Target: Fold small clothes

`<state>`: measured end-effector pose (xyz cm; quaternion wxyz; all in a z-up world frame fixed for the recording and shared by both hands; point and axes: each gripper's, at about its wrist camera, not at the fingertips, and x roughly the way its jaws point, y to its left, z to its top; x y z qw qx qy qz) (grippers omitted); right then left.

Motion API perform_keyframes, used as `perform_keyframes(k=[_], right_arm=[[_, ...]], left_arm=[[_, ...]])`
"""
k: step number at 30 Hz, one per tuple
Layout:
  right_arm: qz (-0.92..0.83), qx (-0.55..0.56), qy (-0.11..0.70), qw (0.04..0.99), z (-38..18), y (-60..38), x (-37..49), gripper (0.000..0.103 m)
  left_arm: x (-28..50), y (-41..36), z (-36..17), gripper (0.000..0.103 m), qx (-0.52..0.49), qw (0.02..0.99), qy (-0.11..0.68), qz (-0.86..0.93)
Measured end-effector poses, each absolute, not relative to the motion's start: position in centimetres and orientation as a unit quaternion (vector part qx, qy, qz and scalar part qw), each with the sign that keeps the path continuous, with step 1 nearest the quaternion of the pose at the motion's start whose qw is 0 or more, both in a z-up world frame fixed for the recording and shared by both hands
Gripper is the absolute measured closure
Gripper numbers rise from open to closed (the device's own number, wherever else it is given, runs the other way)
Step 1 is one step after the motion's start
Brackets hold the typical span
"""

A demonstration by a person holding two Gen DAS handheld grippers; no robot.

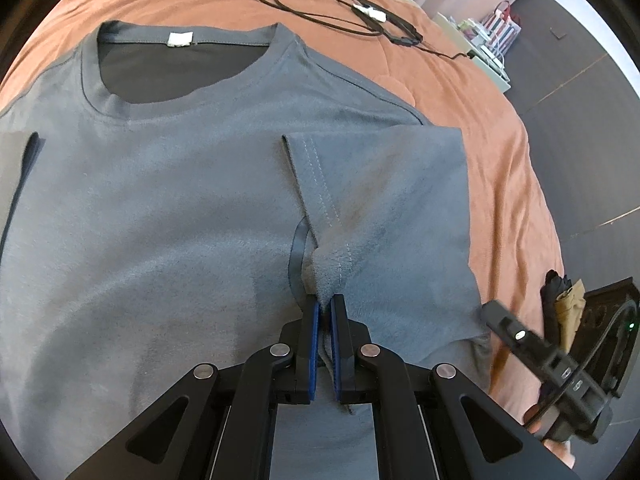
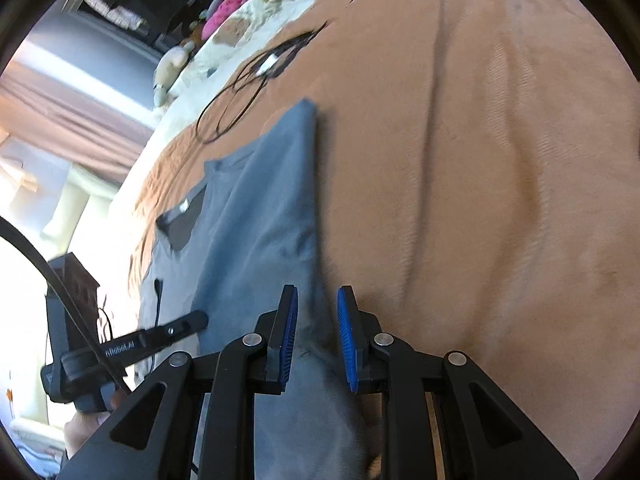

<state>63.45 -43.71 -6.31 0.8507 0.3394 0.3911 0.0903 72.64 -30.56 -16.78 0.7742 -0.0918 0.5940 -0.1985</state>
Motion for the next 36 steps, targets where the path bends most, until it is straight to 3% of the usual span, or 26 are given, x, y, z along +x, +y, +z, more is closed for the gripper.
perform_keyframes(k=[12,16,18,21,23,24,30,36], right_arm=[[0.042,0.231,0.435,0.869,-6.0,-42.2,63.5,0.089],[0.048,0.241,0.436,0.866,-5.3,-42.6,63.0,0.088],[0.06,0.261,0.431,0.862,-4.9,-43.3,62.5,0.085],[0.074,0.283,0.413,0.862,-4.5,-44.5,62.4,0.082],[0.077,0.293,0.4,0.865,-4.2,-45.3,62.3,0.059],[0.079,0.292,0.397,0.867,-4.0,-45.6,62.5,0.055],[0.101,0.288,0.373,0.876,-2.5,-46.3,64.9,0.053],[0.106,0.317,0.363,0.87,-3.6,-46.8,68.2,0.054]], left_arm=[[72.1,-30.2,-16.4,0.096,-0.083,0.765,0.602,-0.213],[73.0,-29.0,-15.2,0.081,-0.093,0.778,0.59,-0.196],[73.7,-28.3,-14.8,0.07,-0.093,0.787,0.581,-0.185],[74.8,-27.5,-14.5,0.068,-0.089,0.798,0.57,-0.174],[75.7,-26.9,-14.5,0.068,-0.097,0.8,0.568,-0.167],[76.1,-26.7,-14.5,0.068,-0.1,0.8,0.567,-0.167],[77.8,-27.2,-14.3,0.067,-0.075,0.812,0.554,-0.171],[79.6,-29.0,-14.7,0.055,-0.042,0.82,0.542,-0.18]])
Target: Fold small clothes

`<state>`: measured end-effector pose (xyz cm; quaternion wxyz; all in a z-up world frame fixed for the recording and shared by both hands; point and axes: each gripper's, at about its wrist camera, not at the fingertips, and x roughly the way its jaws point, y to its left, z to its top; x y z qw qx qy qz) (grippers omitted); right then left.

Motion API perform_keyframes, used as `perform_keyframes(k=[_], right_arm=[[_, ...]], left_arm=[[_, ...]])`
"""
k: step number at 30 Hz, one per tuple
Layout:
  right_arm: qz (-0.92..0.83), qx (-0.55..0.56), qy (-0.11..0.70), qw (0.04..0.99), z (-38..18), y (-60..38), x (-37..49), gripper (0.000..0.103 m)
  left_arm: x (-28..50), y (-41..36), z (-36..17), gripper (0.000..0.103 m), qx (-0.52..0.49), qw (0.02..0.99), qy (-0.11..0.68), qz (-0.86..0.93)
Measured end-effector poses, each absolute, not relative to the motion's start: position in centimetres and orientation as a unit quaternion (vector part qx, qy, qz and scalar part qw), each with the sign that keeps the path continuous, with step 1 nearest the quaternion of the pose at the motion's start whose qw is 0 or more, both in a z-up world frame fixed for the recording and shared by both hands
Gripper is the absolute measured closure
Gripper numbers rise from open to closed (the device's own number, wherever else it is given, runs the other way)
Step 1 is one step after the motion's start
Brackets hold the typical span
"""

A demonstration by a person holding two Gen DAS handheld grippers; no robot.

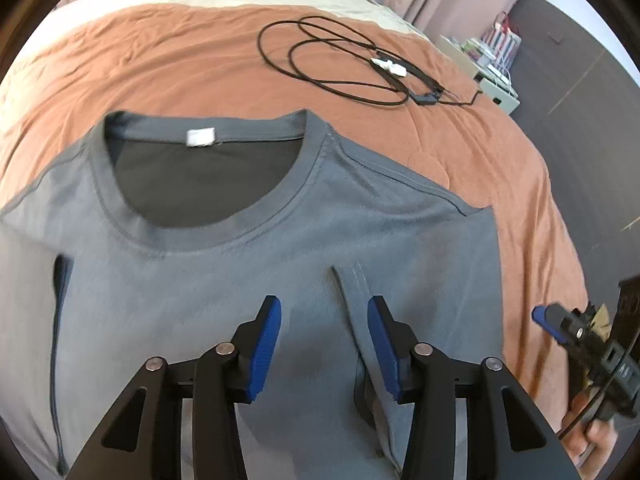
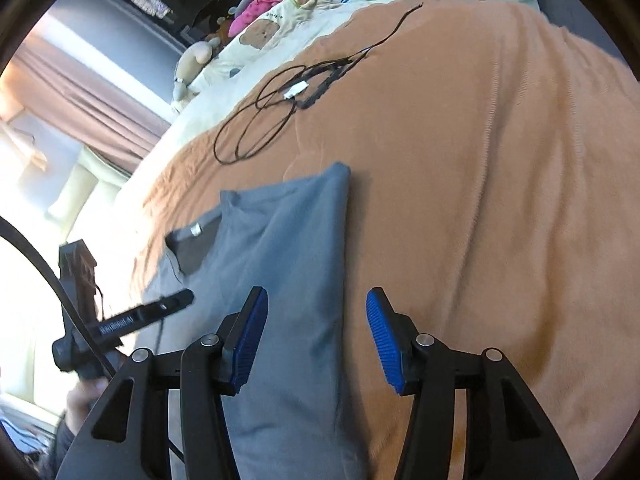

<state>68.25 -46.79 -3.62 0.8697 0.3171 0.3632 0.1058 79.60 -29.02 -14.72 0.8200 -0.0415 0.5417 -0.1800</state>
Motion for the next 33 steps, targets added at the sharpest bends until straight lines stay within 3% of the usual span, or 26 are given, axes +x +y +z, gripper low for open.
perform_keyframes(k=[10,12,15,33], right_arm=[[0.088,0.305,0.371,0.873,-3.1,-47.0,75.5,0.054],[0.094,0.311,0.37,0.87,-3.4,-46.8,76.6,0.057],[0.104,0.32,0.362,0.869,-4.2,-46.6,77.5,0.057],[0.109,0.307,0.352,0.877,-5.5,-47.2,78.3,0.057]], left_arm=[[80.9,-31.9,-17.2,0.058,0.029,0.821,0.539,-0.189],[81.0,-32.2,-17.5,0.079,0.03,0.819,0.537,-0.2],[80.9,-32.6,-17.7,0.099,0.043,0.824,0.526,-0.205],[81.1,-30.5,-15.9,0.101,0.026,0.84,0.513,-0.176]])
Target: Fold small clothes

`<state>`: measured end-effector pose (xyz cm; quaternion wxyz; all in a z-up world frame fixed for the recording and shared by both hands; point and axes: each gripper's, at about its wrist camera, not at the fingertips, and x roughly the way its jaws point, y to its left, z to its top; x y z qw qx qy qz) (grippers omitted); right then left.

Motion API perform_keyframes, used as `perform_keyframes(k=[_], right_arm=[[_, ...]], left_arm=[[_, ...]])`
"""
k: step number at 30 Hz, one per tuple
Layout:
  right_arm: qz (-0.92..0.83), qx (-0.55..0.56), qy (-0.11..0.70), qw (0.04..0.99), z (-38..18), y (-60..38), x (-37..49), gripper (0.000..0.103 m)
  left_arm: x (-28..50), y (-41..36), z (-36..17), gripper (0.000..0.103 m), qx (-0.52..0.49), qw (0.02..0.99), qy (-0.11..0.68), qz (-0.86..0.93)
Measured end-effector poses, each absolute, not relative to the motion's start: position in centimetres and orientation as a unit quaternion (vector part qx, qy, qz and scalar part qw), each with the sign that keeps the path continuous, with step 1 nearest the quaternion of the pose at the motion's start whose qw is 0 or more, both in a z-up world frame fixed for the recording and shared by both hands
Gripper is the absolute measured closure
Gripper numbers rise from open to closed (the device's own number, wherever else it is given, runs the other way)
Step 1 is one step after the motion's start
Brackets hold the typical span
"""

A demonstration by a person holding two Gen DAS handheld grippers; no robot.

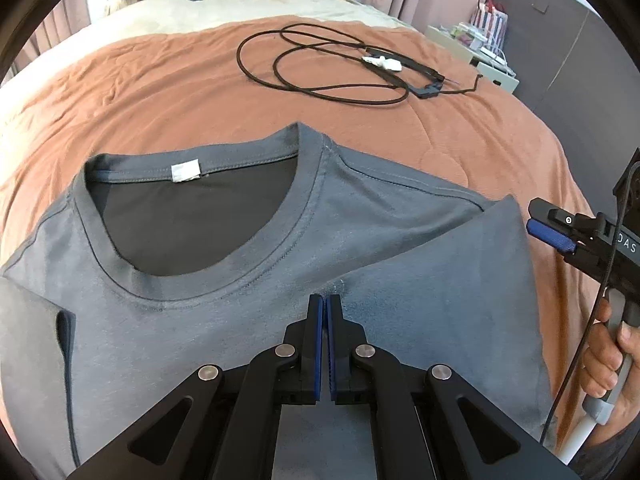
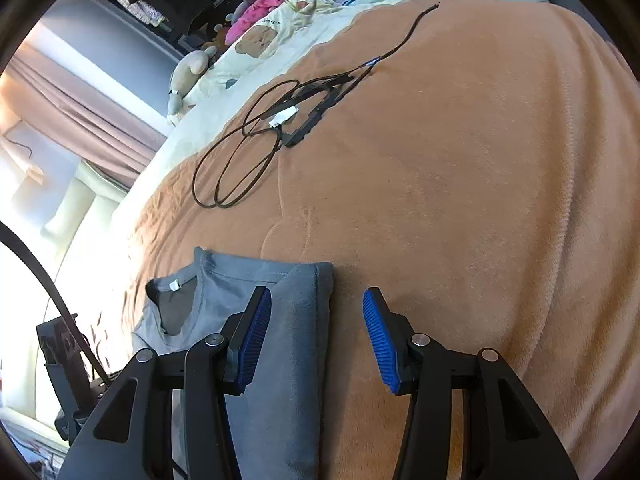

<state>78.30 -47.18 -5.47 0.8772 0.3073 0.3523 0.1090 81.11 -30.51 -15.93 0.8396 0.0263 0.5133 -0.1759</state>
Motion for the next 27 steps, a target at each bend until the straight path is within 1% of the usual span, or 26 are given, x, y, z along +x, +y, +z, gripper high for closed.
perform_keyframes(k=[4,9,10,11,13,14,20,24,25,27], right_arm=[[0.113,0.291,0.361,0.879,-5.7,-46.3,79.1,0.057],[0.111,0.261,0.387,0.877,-6.4,-45.1,80.3,0.073],[0.106,0.257,0.389,0.879,-6.5,-45.0,80.3,0.079],[0.098,0.251,0.389,0.881,-6.5,-45.0,80.4,0.088],[0.088,0.254,0.385,0.883,-6.4,-45.3,80.4,0.096],[0.077,0.257,0.381,0.885,-6.3,-45.7,80.3,0.097],[0.062,0.256,0.383,0.886,-6.4,-45.7,80.0,0.098],[0.07,0.256,0.382,0.885,-5.3,-45.8,79.6,0.095],[0.071,0.254,0.378,0.888,-4.9,-46.0,79.4,0.094],[0.073,0.247,0.364,0.895,-3.8,-46.3,78.6,0.082]], left_arm=[[81.1,-30.8,-16.6,0.101,0.043,0.839,0.515,-0.173],[81.2,-30.8,-17.0,0.101,0.043,0.839,0.515,-0.168],[81.3,-30.9,-17.0,0.101,0.044,0.84,0.515,-0.168],[81.3,-31.0,-16.9,0.101,0.045,0.84,0.514,-0.169],[81.4,-31.3,-16.8,0.101,0.044,0.841,0.512,-0.171],[81.4,-31.5,-16.7,0.101,0.043,0.841,0.51,-0.172],[81.8,-32.5,-18.2,0.1,0.071,0.836,0.521,-0.157],[82.0,-31.9,-17.5,0.099,0.044,0.835,0.528,-0.151],[82.0,-31.7,-17.1,0.099,0.04,0.835,0.528,-0.149],[81.8,-31.4,-16.3,0.099,0.039,0.84,0.52,-0.148]])
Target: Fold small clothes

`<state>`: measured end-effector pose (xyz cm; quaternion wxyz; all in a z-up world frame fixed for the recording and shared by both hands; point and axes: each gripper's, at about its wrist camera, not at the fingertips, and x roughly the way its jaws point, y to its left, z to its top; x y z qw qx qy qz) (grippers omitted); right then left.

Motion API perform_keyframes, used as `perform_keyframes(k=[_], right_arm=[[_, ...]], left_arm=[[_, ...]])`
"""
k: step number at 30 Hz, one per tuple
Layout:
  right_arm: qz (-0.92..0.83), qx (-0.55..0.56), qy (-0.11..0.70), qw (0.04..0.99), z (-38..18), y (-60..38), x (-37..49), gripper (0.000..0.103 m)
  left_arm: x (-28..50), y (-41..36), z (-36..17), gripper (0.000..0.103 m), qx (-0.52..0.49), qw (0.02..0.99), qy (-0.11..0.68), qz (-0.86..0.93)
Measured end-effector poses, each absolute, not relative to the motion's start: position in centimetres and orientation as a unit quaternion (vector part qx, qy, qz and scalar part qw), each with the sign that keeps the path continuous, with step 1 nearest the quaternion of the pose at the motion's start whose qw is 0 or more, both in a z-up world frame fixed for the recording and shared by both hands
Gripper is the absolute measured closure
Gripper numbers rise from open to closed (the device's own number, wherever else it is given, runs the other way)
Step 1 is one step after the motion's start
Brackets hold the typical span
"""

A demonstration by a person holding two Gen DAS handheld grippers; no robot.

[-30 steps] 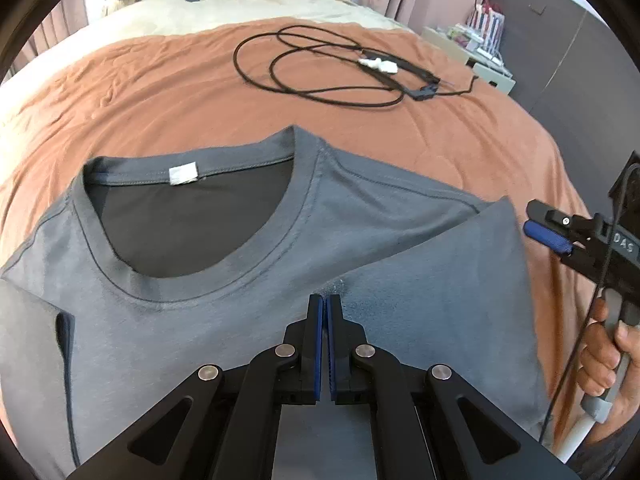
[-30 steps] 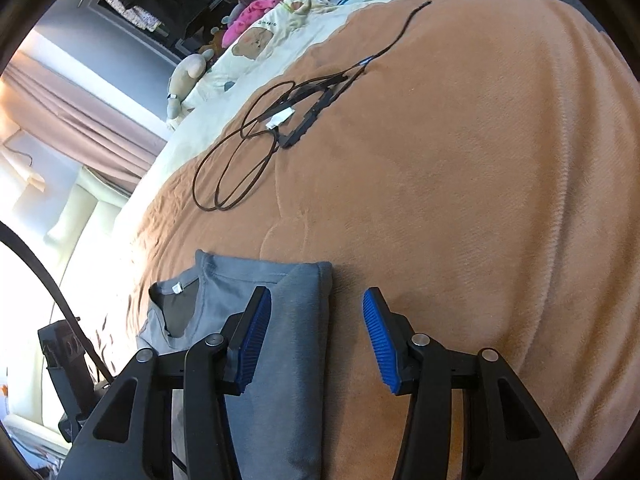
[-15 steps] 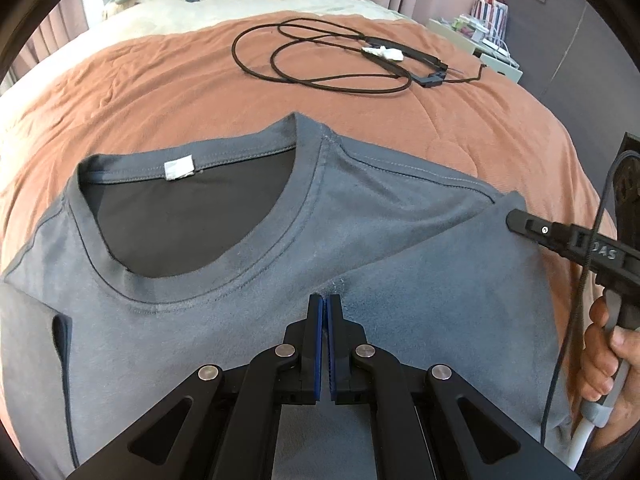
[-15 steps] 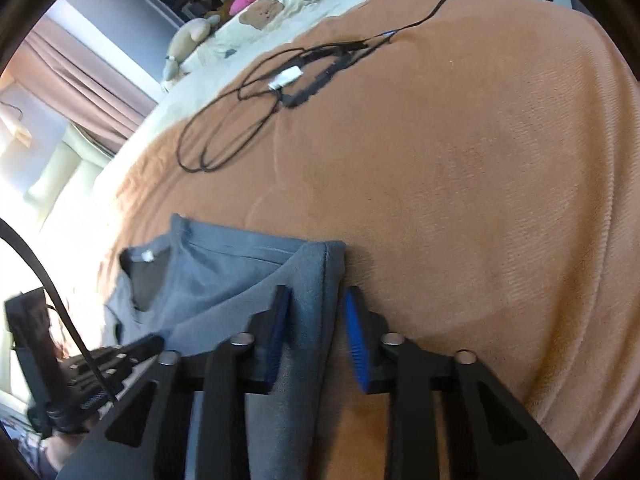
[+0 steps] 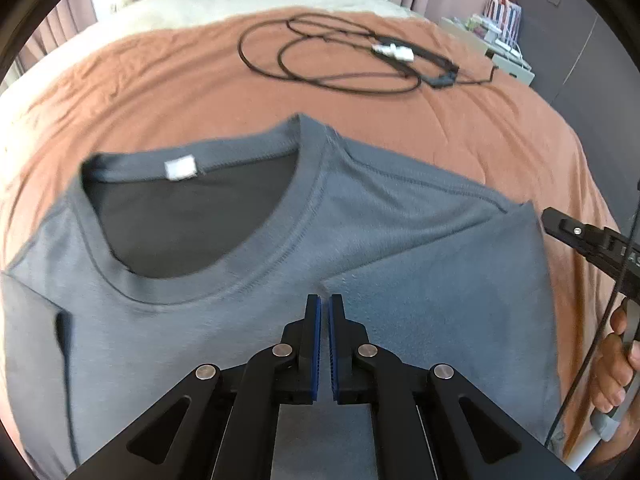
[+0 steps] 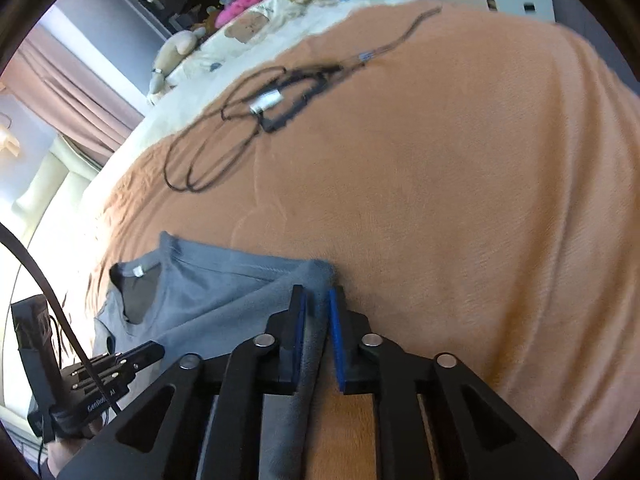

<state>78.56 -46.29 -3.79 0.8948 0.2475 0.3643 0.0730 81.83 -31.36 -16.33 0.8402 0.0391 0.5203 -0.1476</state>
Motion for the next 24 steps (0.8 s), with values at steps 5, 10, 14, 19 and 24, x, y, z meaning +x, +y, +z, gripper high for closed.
perform_keyframes(k=[5,10,14,19,24], right_arm=[[0.091,0.238,0.33,0.909,-2.4,-46.1,77.1,0.059],[0.132,0.218,0.347,0.903,-2.9,-44.3,77.2,0.06],[0.15,0.203,0.367,0.895,-3.4,-43.9,77.3,0.07],[0.154,0.198,0.392,0.885,-3.5,-43.6,77.1,0.07],[0.159,0.197,0.416,0.873,-4.2,-42.9,75.6,0.07]], left_arm=[[81.3,-30.7,-14.8,0.099,0.023,0.849,0.504,-0.157],[81.1,-30.9,-15.0,0.099,0.003,0.845,0.504,-0.177],[80.8,-31.3,-15.6,0.099,-0.009,0.839,0.51,-0.19],[79.9,-32.4,-16.2,0.099,-0.016,0.826,0.524,-0.208],[78.4,-33.1,-16.4,0.099,-0.017,0.818,0.53,-0.223]])
